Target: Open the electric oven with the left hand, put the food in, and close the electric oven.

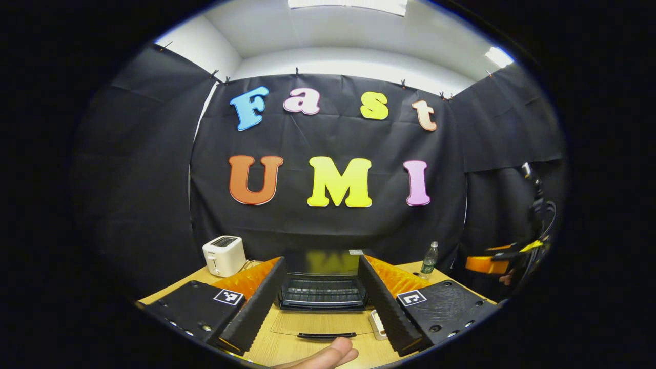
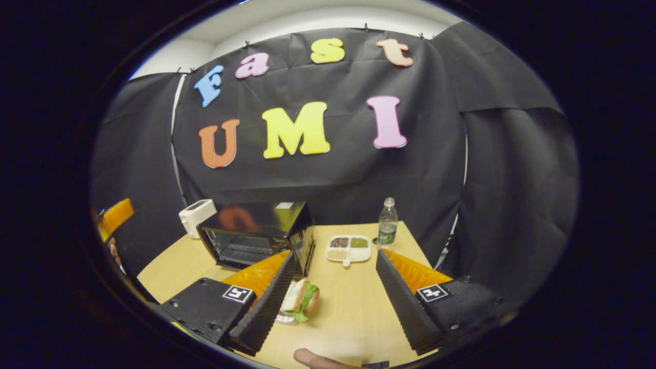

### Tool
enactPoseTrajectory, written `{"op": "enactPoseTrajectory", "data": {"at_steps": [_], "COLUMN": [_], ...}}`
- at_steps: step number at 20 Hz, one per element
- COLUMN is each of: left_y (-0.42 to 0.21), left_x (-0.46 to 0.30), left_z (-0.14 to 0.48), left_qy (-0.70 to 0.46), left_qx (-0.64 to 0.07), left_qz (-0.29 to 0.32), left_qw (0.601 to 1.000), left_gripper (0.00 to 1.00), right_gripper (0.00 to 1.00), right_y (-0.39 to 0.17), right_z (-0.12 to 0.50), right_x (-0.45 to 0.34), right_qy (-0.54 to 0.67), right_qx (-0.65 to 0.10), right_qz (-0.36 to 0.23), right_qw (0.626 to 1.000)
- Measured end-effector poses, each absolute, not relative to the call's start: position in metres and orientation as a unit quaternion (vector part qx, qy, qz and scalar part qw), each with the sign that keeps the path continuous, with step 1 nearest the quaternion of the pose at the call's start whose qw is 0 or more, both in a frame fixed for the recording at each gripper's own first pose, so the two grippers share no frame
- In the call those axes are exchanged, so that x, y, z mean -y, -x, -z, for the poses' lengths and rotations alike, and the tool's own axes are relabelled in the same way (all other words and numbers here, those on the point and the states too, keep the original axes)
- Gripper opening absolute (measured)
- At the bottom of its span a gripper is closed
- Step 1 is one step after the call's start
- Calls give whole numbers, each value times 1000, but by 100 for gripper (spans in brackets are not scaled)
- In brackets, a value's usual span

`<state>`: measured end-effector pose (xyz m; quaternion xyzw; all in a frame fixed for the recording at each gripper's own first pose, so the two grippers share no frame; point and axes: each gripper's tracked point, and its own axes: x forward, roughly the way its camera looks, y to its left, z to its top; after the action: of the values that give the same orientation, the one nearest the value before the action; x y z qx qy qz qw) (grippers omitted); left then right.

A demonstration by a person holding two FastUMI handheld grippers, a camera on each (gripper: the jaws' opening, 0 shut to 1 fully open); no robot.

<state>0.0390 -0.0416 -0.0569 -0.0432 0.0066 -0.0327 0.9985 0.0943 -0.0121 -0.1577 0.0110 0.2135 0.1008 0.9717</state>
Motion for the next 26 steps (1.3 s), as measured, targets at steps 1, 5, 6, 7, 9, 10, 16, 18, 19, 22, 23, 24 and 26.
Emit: {"op": "enactPoseTrajectory", "data": {"at_steps": [1,5,6,7,9,10,16,18,19,22,23,24,26], "left_y": [-33,-4,3,7,11,12,5,3,1,-1,-1,-1,0], "left_x": [40,29,29,33,37,33,21,18,15,14,13,13,13], "left_z": [54,50,51,51,57,61,72,79,81,89,91,94,99], "left_qy": [47,27,25,25,25,22,22,24,24,30,33,36,46], "left_qx": [-1,24,27,32,25,19,1,-11,-14,-24,-28,-32,-40], "left_qz": [26,-5,-7,-4,7,3,-16,-21,-25,-25,-24,-22,-17], "left_qw": [999,999,999,999,999,1000,1000,999,999,999,999,999,998], "left_gripper": [93,93,93,93,93,93,93,93,93,93,93,93,93], "right_gripper": [100,88,99,99,99,97,92,78,78,88,86,66,56], "right_y": [-102,-125,-125,-127,-131,-131,-144,-145,-142,-134,-134,-135,-140], "right_z": [176,242,254,266,285,293,324,333,337,342,344,346,345], "right_x": [11,-1,-8,-15,-28,-32,-52,-54,-56,-70,-76,-76,-76], "right_qy": [-14,-54,-67,-77,-97,-109,-135,-144,-151,-194,-204,-205,-218], "right_qx": [-243,-355,-374,-394,-427,-443,-509,-527,-541,-571,-570,-571,-568], "right_qz": [-111,-167,-184,-201,-235,-243,-274,-265,-266,-280,-281,-283,-278], "right_qw": [964,918,906,894,868,856,804,795,783,747,745,743,743]}}
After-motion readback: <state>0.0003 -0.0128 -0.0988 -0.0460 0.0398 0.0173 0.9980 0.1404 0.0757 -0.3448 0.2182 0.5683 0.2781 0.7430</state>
